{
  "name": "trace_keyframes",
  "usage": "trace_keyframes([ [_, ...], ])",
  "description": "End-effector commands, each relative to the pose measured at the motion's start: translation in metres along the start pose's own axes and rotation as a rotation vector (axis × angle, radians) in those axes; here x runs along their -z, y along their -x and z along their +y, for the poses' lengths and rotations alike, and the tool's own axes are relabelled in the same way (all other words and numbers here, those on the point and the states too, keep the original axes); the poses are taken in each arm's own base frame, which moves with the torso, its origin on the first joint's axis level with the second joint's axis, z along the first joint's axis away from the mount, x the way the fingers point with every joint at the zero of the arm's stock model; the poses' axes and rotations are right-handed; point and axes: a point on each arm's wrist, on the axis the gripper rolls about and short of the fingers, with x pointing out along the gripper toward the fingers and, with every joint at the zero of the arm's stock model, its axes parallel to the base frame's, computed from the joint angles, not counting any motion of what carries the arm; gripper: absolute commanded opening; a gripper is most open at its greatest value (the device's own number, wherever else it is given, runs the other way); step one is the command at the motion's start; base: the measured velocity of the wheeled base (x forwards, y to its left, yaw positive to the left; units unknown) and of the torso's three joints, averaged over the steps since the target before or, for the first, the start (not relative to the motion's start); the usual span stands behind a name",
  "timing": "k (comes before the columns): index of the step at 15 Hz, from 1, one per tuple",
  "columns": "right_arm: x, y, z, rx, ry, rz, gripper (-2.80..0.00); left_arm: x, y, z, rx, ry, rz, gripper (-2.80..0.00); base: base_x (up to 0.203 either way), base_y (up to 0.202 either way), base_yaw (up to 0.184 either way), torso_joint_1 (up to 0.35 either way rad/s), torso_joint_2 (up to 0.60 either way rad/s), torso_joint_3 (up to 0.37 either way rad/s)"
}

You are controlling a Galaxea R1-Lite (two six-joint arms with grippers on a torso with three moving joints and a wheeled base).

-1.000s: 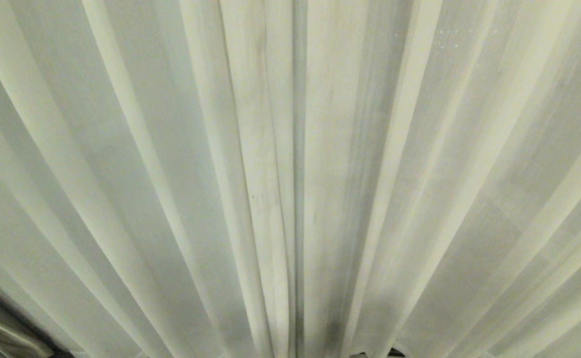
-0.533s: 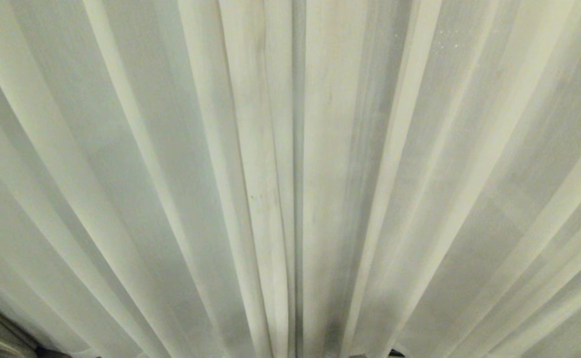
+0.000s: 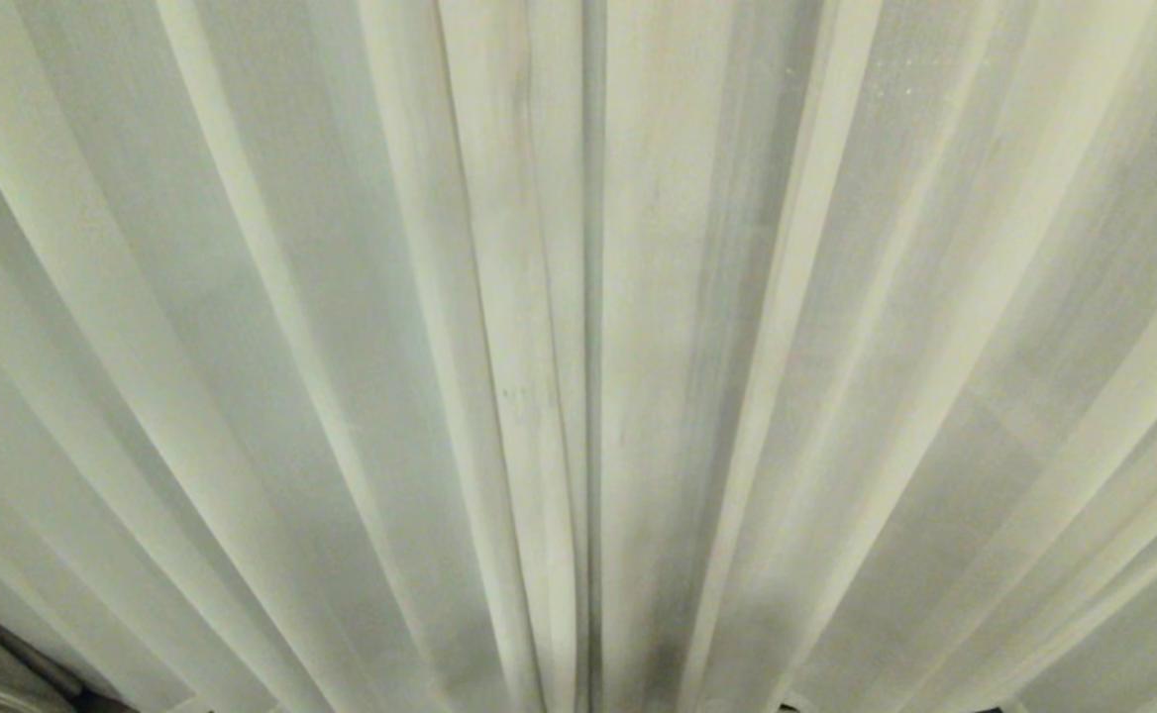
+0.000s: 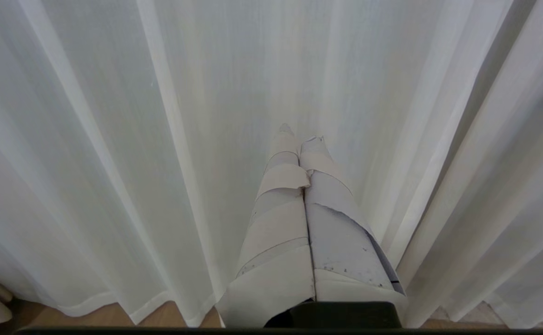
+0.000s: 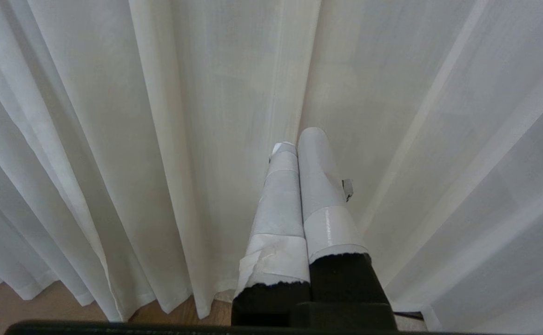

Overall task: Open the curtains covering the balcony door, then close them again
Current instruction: Pull the outer curtains open on both sides

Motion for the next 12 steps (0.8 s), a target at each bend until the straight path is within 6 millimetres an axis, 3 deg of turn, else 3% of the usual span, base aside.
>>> trace_keyframes([
  [1,0.0000,-0.0001,0.0000,-0.002,0.001,0.001,-2.80,-0.0001,0.0000,0.0000,0.000,0.001,-0.001,-2.80,0.000,0.000,0.000,0.000,0.00,0.000],
  [12,0.0000,-0.0001,0.0000,-0.002,0.001,0.001,-2.80,-0.0001,0.0000,0.0000,-0.001,0.004,-0.001,-2.80,0.000,0.000,0.000,0.000,0.00,0.000],
])
